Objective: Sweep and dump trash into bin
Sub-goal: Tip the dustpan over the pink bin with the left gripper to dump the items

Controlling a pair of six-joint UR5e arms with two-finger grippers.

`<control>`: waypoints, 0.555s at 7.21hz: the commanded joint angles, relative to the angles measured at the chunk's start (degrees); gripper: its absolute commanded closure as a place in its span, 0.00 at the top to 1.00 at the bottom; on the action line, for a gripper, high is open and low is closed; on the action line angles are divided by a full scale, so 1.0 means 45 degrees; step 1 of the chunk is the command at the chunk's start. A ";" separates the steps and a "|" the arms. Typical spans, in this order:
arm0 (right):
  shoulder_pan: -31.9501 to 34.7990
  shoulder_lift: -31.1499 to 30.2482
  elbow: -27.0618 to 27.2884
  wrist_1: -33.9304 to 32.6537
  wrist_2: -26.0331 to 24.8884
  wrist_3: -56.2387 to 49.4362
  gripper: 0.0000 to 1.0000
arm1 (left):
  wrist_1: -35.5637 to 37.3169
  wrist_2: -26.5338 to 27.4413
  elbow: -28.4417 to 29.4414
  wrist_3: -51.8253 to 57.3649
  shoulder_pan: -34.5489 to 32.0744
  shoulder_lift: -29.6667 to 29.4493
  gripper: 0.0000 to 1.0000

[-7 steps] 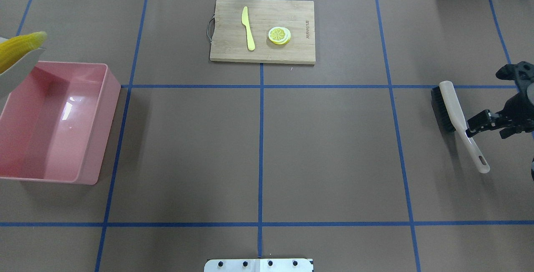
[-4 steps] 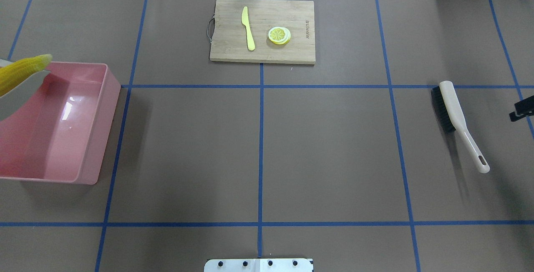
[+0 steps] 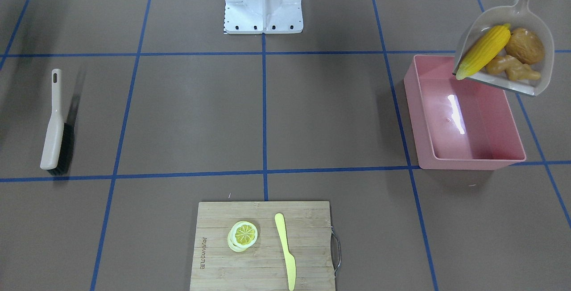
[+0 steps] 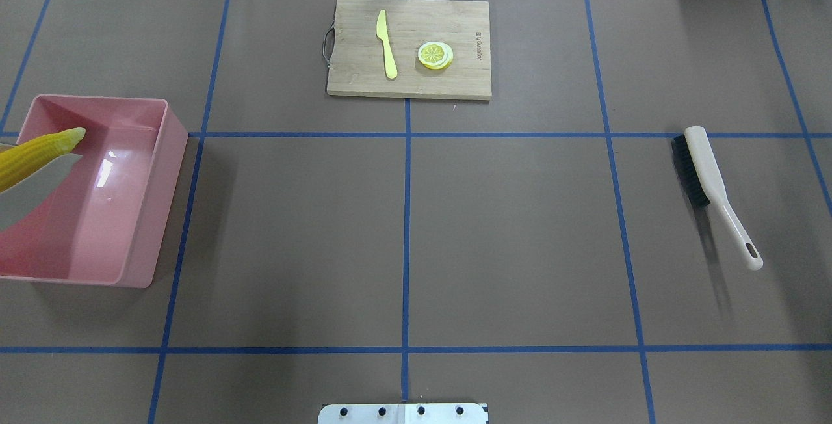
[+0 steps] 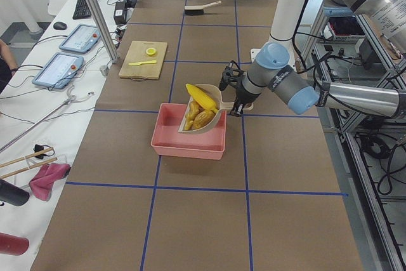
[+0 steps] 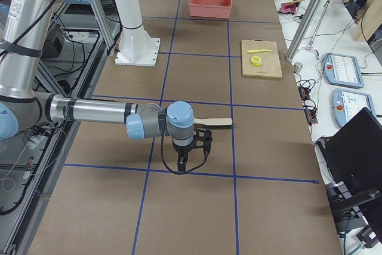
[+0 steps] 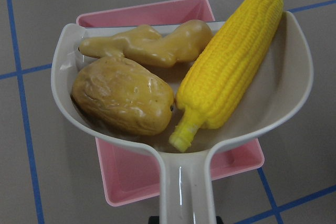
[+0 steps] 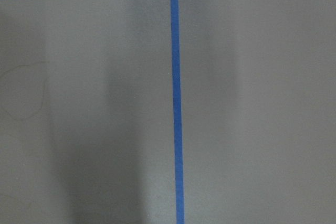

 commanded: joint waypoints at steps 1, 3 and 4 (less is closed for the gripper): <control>0.0493 -0.0016 -0.0016 -0.0566 -0.0183 -0.0323 1.00 | 0.1858 -0.0061 -0.0705 0.0287 0.0031 -0.0003 0.00; 0.0922 -0.0092 0.0314 -0.0898 -0.0088 -0.0401 1.00 | 0.4102 0.0559 -0.1426 0.2546 0.0147 -0.0179 0.00; 0.0942 -0.0054 0.0683 -0.1674 -0.0145 -0.0401 1.00 | 0.4751 0.0796 -0.1663 0.2806 0.0477 -0.0218 0.00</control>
